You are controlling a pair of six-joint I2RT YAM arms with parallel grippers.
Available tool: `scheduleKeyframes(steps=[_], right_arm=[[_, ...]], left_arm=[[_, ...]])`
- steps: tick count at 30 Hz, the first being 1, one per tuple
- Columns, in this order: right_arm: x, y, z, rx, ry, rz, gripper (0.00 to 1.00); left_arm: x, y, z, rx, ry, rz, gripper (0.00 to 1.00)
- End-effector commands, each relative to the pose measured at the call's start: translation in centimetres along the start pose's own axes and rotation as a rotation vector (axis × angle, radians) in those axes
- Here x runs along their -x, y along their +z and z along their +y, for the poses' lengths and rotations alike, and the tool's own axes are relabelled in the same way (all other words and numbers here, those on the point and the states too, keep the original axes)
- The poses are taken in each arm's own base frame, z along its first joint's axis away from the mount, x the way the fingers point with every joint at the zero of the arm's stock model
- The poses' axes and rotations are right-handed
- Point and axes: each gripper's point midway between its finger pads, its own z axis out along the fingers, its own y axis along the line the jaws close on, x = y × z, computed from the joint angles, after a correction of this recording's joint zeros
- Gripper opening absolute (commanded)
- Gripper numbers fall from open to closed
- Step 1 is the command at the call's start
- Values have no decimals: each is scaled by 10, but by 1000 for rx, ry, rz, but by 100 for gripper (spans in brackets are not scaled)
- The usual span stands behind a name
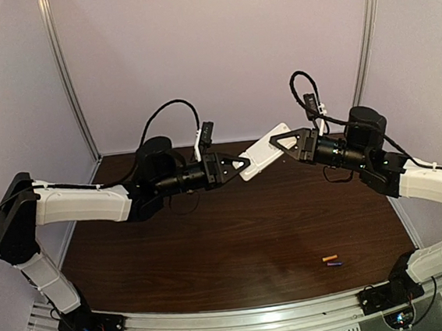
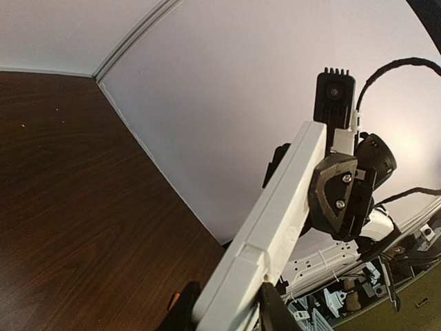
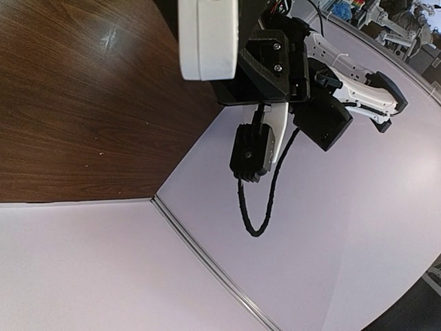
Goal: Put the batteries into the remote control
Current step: Remove the battery cover from the remote control.
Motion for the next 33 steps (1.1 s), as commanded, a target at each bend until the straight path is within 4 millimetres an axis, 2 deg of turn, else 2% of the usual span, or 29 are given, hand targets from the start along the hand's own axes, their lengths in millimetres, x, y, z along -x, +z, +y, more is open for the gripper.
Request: scheduleKeyframes(steps=[1,4,7,9,11,16,18,23,26,33], right_arm=[[30,-8,35,84,-59,-90,0],[31,-9,24,45,-47,-93,0],[31,-9,21,55,-21,-98,0],[29,-8,21,66,-10,-97,0],[29,-7,22,76,-2,-96,0],[28,-7,23,93,11,-93,0],[28,-8,23,87,6,-96,0],[30,-9,21,63,-9,-97,0],[30,-9,18,45,-17,-97,0],[27,-10,-7,-101,-40,-88,0]], left_arm=[[-14,-1,42,146,-23,22,20],[-11,-3,35,127,3,11,26],[-11,-5,33,117,14,8,27],[-10,-4,32,114,18,10,31],[-11,-4,33,118,15,10,37],[-11,-4,40,153,3,8,42],[-12,-6,43,171,-4,9,39],[-13,-6,45,178,-9,12,24],[-11,-6,42,164,-1,6,20],[-9,-4,30,110,15,5,12]])
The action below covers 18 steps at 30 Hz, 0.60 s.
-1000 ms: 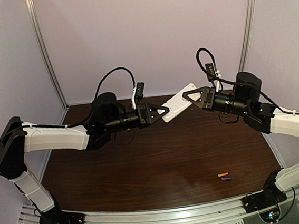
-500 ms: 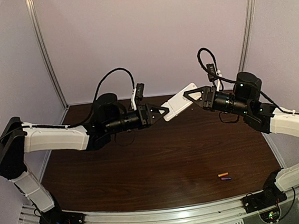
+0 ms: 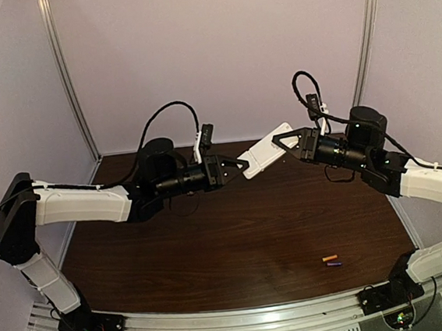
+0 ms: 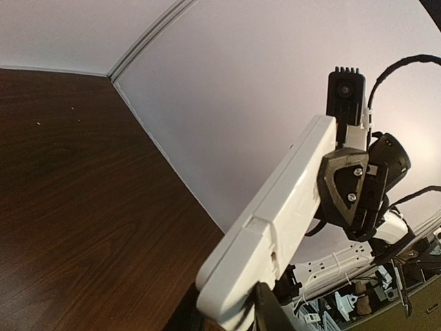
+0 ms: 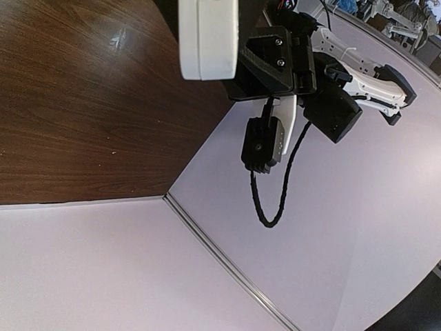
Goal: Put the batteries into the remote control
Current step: Remove the battery cover from the remote control.
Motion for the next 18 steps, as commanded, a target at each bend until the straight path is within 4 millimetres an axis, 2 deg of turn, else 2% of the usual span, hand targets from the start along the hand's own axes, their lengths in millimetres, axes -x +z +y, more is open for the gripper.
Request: scheduleKeyframes(steps=[1,4,7,12,18], right_arm=[[23,-7,1,-74,-54,-74,0],[23,-9,-9,-127,-57,-78,0],[21,-10,-11,-131,-54,-78,0],[22,-9,-12,-134,-58,-78,0],[25,-13,-29,-200,-59,-82,0]], left_arm=[[-8,-2,18,54,2,16,11],[-8,-2,16,39,3,14,12],[-8,-2,16,36,5,13,13],[-8,-3,13,18,7,8,6],[-7,-6,5,-23,17,-6,0]])
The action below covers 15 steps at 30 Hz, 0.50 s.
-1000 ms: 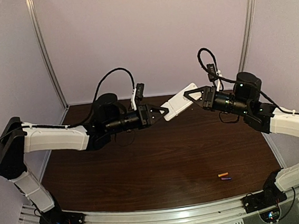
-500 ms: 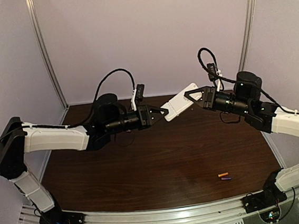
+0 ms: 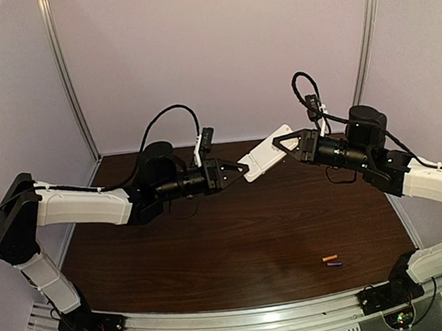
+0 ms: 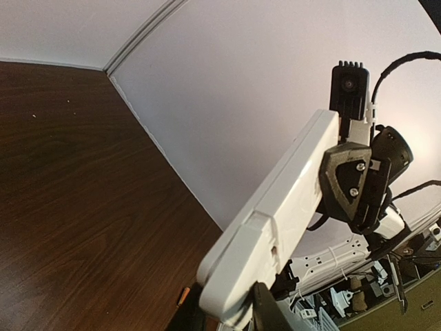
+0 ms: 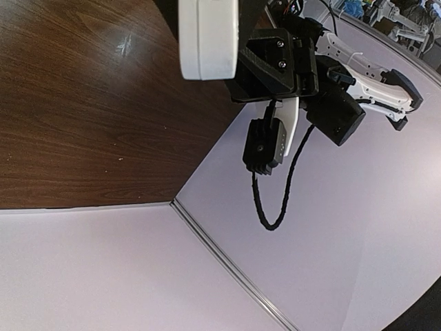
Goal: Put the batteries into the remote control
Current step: Remove the battery cover from the remote control.
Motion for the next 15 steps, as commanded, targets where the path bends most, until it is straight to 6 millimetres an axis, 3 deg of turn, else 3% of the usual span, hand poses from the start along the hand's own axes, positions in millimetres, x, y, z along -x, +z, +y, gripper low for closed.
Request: scheduleKeyframes(steps=[1,8,15], right_arm=[[27,-9,-30,-157,-26,-96,0],[27,-11,-16,66,72,-86,0],[34,-17,3,179,97,-80,0]], left_arm=[[1,-4,1,-21,33,-21,0],[4,-9,-19,-123,62,-46,0],[6,-11,-24,-139,73,-48,0]])
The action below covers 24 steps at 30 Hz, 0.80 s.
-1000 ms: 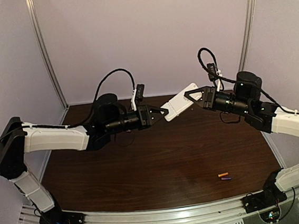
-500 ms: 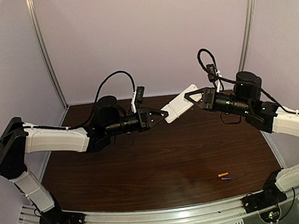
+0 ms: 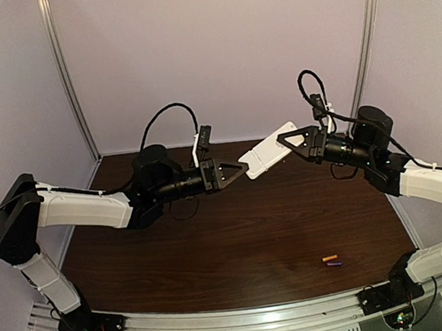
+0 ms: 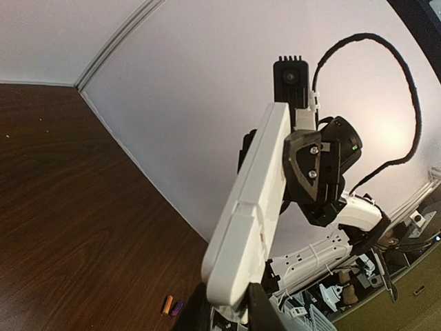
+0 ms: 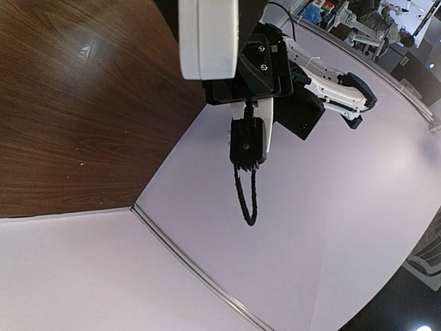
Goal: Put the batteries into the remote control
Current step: Remove the battery cover from the remote control.
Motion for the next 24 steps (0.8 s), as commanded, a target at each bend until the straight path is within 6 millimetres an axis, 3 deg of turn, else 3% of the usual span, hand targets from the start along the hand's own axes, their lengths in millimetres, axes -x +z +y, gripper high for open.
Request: scheduleKeyframes(steps=[1,7,12,18,24], right_arm=[[27,-10,3,20,-7,-101,0],[31,-15,3,19,-15,-108,0],[30,-16,-11,-62,-42,-95,0],[31,-14,-4,-13,-23,-98,0],[32,-14,3,26,2,-101,0]], left_arm=[[6,-5,-6,-34,41,-22,0],[6,-8,-6,-32,42,-23,0],[7,-8,-14,-67,59,-20,0],[8,-7,-22,-102,75,-13,0],[7,-3,-1,0,39,-9,16]])
